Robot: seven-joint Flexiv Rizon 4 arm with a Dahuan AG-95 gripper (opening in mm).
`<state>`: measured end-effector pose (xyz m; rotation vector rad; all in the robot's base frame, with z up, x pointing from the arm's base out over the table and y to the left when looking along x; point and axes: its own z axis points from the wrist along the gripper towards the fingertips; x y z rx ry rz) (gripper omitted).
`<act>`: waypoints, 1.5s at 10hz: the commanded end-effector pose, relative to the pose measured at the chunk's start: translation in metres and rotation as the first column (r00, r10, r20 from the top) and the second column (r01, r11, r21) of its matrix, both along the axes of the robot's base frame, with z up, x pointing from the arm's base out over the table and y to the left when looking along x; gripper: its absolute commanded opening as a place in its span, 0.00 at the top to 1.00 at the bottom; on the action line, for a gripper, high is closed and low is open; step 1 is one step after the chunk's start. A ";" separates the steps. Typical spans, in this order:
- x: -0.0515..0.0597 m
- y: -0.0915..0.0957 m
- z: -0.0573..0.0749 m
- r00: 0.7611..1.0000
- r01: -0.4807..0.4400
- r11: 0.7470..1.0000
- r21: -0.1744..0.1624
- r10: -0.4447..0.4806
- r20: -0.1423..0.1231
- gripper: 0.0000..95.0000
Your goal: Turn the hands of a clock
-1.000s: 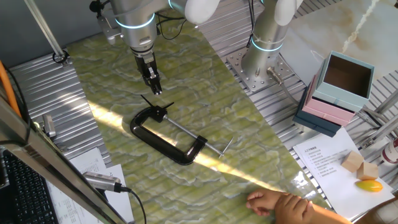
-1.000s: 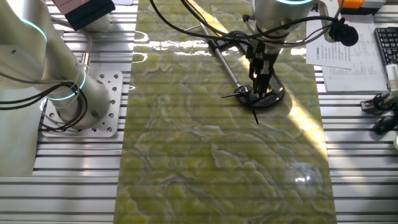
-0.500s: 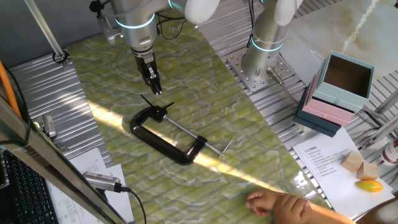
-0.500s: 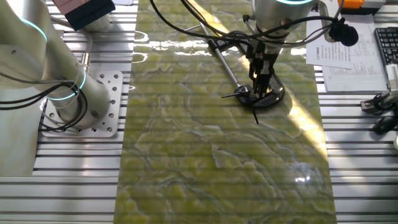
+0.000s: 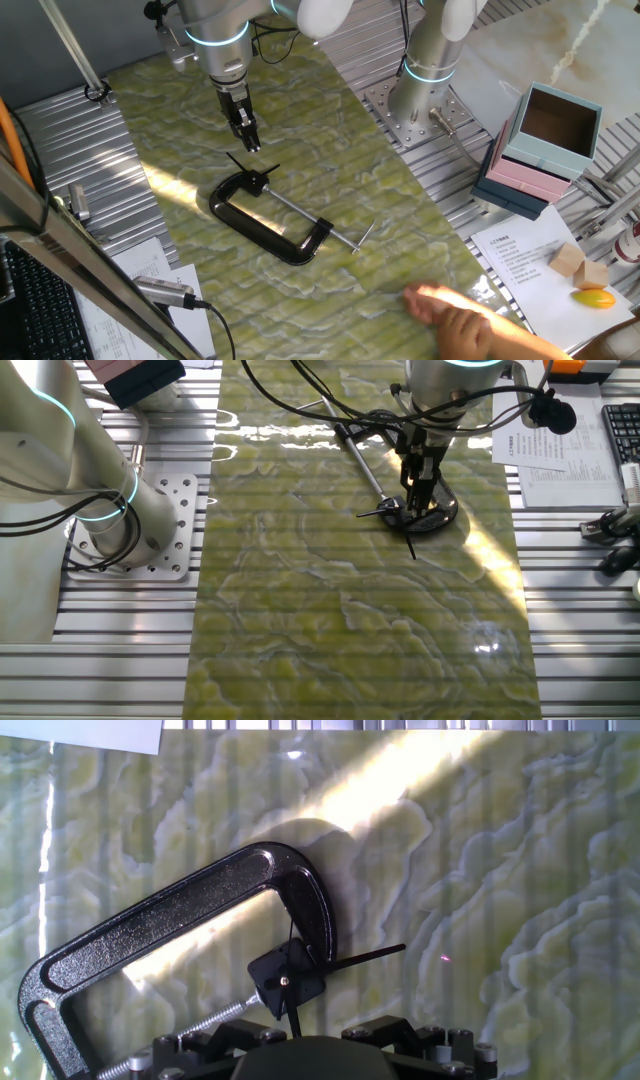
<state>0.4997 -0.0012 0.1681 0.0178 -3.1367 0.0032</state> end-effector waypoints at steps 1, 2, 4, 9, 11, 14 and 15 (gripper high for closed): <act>0.002 0.000 -0.001 0.998 -0.053 0.999 0.005 0.053 -0.043 1.00; 0.002 -0.001 -0.004 0.997 -0.058 0.998 0.005 0.058 -0.044 1.00; 0.005 -0.004 -0.012 0.997 -0.070 0.998 0.003 0.070 -0.043 1.00; 0.022 -0.019 -0.050 0.997 -0.079 0.997 -0.015 0.079 -0.013 1.00; 0.034 -0.028 -0.056 0.995 -0.096 0.995 -0.016 0.096 -0.008 1.00; 0.046 -0.031 -0.072 0.989 -0.146 0.989 -0.013 0.146 -0.004 1.00; 0.047 -0.031 -0.081 0.987 -0.160 0.987 -0.015 0.160 0.011 1.00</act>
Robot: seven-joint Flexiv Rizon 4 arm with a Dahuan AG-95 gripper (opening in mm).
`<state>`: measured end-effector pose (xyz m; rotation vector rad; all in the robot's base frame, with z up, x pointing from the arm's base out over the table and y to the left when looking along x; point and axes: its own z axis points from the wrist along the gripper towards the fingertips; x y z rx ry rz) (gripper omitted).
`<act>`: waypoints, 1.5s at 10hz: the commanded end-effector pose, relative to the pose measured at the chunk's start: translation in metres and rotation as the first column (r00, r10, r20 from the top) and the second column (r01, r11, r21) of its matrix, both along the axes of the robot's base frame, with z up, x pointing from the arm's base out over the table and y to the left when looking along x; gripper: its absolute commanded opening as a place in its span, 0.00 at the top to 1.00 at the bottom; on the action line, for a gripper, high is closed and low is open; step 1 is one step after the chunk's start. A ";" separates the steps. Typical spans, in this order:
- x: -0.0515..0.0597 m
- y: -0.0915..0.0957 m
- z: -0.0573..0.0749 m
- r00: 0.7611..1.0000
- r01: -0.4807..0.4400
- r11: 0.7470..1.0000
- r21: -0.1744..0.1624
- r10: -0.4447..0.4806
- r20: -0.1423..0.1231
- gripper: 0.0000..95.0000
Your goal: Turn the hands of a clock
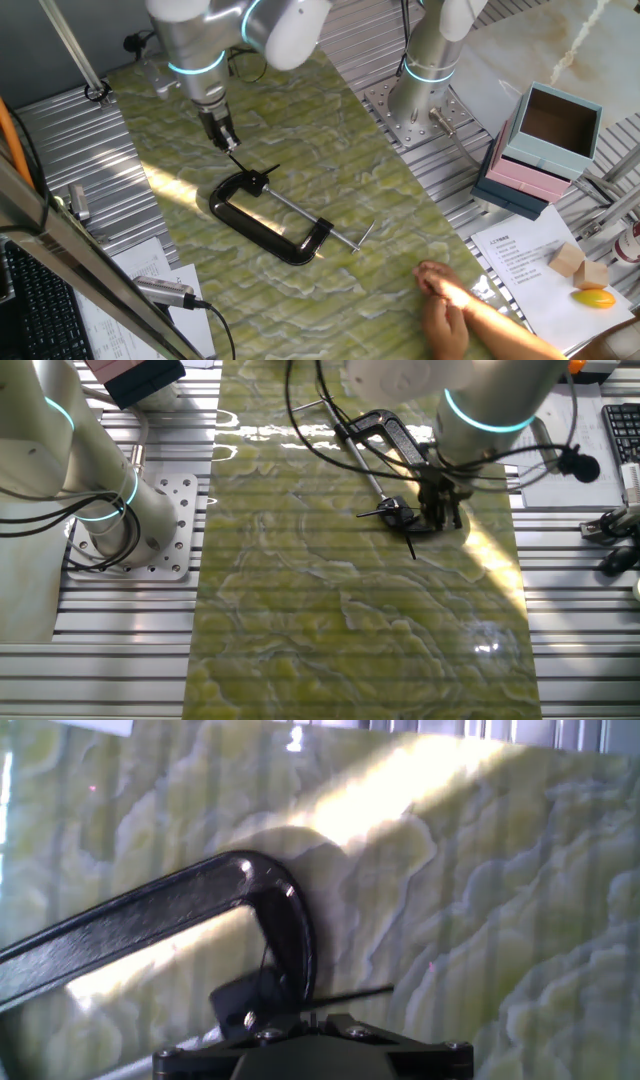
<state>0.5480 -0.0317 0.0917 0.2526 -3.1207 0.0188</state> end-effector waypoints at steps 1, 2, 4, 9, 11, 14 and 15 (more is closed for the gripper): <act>0.000 -0.001 -0.009 1.000 -0.013 1.000 -0.005 0.013 0.022 1.00; 0.003 -0.001 -0.011 1.000 -0.012 1.000 -0.007 0.012 0.021 1.00; 0.016 0.002 -0.022 1.000 -0.012 1.000 -0.011 0.012 0.021 1.00; 0.021 0.003 -0.028 1.000 -0.015 1.000 -0.009 0.016 0.022 1.00; 0.020 0.003 -0.030 0.999 -0.020 1.000 -0.009 0.020 0.026 1.00; 0.017 0.004 -0.050 0.999 -0.028 1.000 -0.010 0.029 0.032 1.00; 0.016 0.004 -0.051 0.999 -0.024 1.000 -0.013 0.025 0.026 1.00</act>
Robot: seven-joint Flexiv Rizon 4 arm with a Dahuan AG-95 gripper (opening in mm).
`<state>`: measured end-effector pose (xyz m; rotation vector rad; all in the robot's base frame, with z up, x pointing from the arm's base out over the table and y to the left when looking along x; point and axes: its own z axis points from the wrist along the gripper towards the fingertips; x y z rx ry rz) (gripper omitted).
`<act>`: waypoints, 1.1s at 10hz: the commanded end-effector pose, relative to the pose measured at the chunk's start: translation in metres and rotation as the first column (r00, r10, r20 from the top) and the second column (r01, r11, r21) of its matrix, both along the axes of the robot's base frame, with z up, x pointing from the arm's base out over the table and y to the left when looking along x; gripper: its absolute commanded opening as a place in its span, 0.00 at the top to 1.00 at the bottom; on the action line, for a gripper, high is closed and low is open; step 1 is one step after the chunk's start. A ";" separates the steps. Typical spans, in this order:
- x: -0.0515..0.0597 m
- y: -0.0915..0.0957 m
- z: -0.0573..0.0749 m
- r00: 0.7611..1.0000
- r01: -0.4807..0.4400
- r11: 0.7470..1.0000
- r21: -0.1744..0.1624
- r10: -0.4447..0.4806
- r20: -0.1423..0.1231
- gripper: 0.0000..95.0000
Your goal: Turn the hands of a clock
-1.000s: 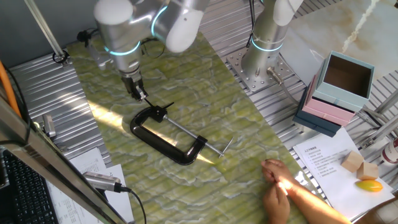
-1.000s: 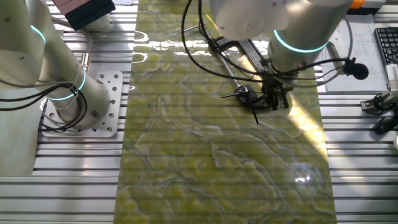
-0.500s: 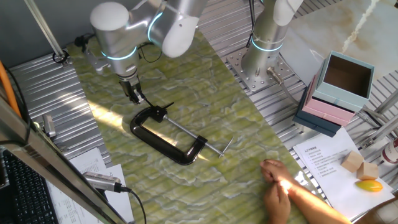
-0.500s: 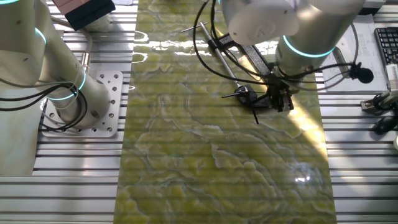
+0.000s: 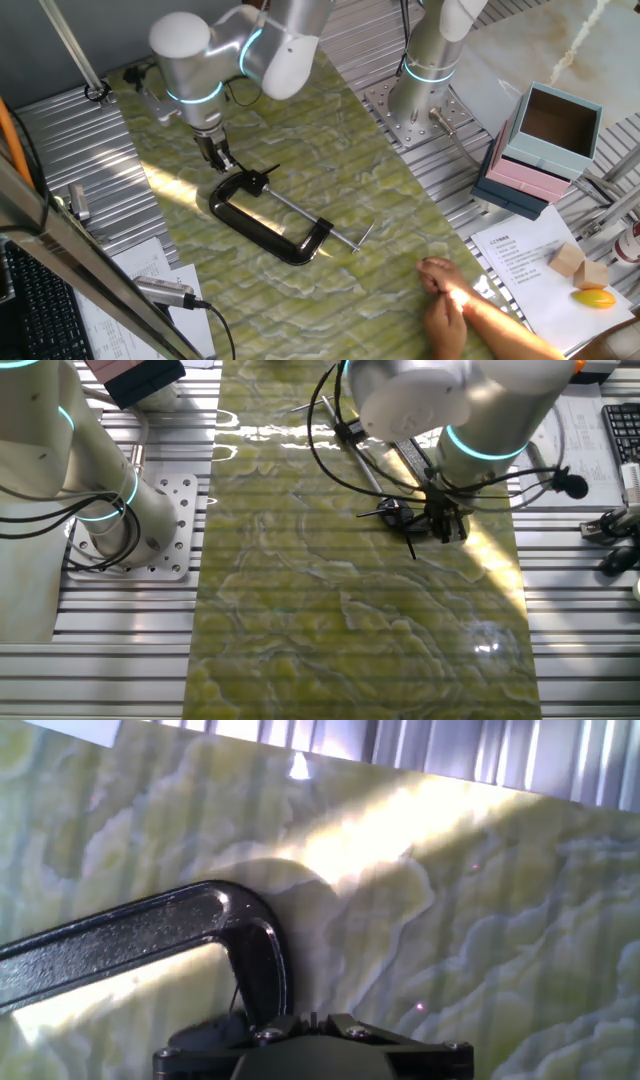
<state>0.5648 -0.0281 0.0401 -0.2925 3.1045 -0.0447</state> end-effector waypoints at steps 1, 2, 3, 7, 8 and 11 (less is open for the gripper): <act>-0.002 -0.001 0.000 1.000 0.003 1.000 -0.002 -0.003 -0.014 1.00; -0.003 -0.002 -0.001 1.000 0.004 1.000 -0.005 -0.004 -0.016 1.00; -0.005 -0.005 -0.003 1.000 -0.003 1.000 -0.005 0.003 -0.014 1.00; -0.012 -0.012 -0.005 1.000 -0.002 1.000 -0.001 0.002 -0.016 1.00; -0.015 -0.012 -0.006 1.000 -0.001 1.000 0.000 0.001 -0.015 1.00; -0.025 -0.013 -0.011 1.000 0.000 1.000 0.001 0.000 -0.012 1.00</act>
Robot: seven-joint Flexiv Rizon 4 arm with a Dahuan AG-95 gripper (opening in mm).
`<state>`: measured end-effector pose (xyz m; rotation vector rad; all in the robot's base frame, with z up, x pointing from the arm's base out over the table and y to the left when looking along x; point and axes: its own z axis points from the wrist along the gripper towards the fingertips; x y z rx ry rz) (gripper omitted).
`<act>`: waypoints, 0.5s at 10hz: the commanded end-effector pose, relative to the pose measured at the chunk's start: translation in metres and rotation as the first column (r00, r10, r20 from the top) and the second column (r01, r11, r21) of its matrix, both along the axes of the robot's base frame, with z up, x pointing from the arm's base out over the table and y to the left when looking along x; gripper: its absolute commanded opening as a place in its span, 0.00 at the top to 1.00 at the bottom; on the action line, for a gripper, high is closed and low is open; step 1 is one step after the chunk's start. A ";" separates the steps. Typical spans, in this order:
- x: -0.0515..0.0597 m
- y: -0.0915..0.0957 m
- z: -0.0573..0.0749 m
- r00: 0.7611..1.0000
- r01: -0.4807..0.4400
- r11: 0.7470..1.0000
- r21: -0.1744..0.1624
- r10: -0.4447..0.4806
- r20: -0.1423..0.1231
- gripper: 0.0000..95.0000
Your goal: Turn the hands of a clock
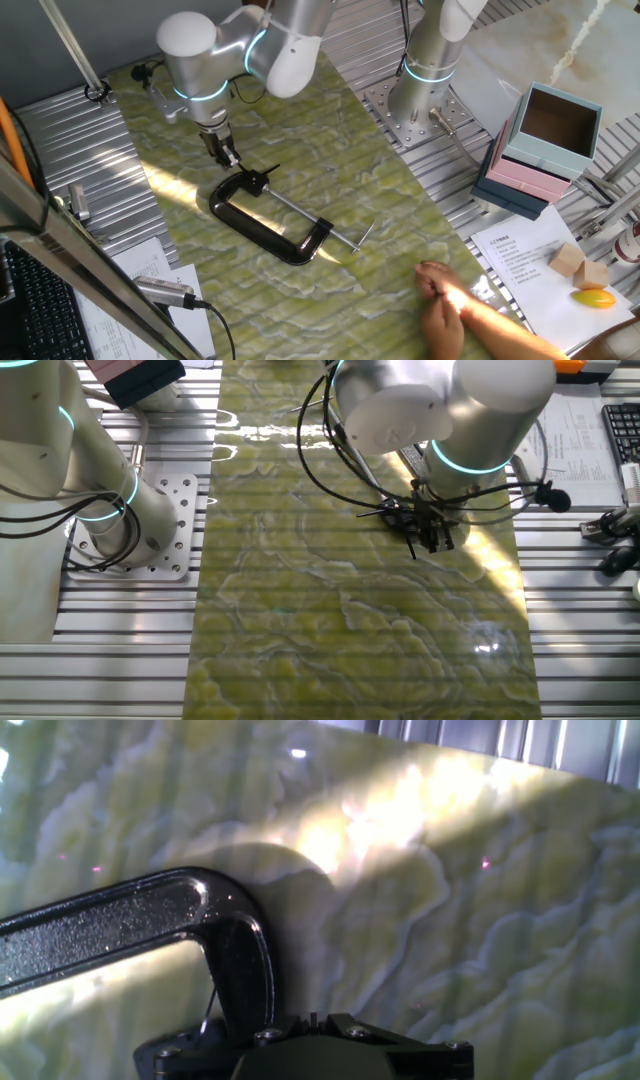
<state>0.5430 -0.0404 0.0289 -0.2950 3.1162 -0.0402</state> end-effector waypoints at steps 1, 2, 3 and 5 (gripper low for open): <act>-0.005 -0.001 0.000 1.000 0.001 1.000 -0.001 -0.001 0.000 1.00; -0.008 -0.001 -0.002 1.000 0.000 1.000 0.000 0.000 0.002 1.00; -0.009 -0.001 -0.002 1.000 -0.001 1.000 0.000 0.001 0.003 1.00; -0.014 -0.001 -0.004 1.000 -0.004 1.000 0.002 0.004 0.004 1.00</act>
